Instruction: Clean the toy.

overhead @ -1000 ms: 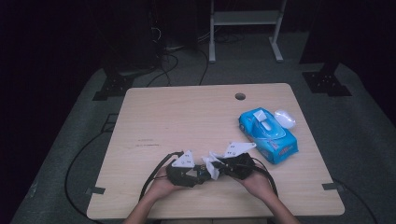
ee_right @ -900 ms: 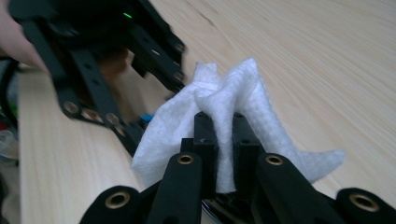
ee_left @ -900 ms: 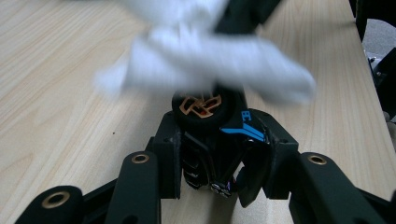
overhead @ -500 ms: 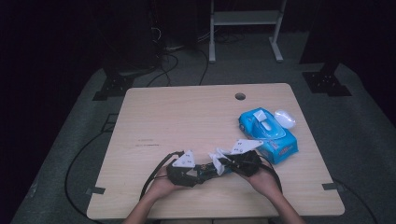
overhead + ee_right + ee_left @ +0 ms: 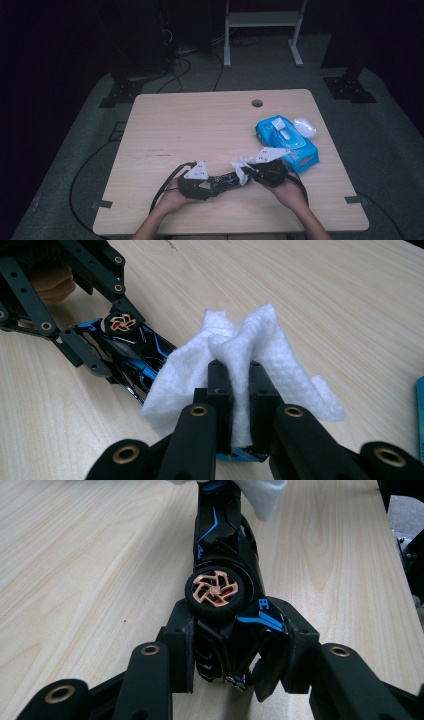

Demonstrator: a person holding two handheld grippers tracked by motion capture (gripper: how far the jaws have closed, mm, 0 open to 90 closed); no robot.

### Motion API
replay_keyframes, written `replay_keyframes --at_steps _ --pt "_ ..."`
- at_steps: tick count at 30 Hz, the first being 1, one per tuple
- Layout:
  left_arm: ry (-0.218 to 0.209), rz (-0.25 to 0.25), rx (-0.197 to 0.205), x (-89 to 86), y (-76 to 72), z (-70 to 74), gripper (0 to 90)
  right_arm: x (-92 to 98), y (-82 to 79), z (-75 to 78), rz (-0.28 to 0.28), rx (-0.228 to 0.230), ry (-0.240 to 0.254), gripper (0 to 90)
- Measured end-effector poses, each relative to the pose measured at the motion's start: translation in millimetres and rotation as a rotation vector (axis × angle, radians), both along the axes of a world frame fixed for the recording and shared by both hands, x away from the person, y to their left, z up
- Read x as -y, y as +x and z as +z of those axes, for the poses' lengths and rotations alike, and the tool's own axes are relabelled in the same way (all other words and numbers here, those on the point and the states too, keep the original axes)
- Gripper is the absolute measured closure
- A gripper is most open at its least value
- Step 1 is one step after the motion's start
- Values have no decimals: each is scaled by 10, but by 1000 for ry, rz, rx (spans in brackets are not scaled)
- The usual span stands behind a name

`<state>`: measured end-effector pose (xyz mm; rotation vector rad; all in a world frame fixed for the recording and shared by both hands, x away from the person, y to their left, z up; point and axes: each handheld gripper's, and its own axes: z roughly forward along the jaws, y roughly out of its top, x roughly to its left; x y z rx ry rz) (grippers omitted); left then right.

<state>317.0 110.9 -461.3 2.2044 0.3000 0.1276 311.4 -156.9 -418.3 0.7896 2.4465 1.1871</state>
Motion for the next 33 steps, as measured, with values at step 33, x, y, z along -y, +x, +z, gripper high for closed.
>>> replay_keyframes --at_steps 33 --pt "-8 18 -8 -24 35 -8 581 171 56 -17 -17 -42 62 833"
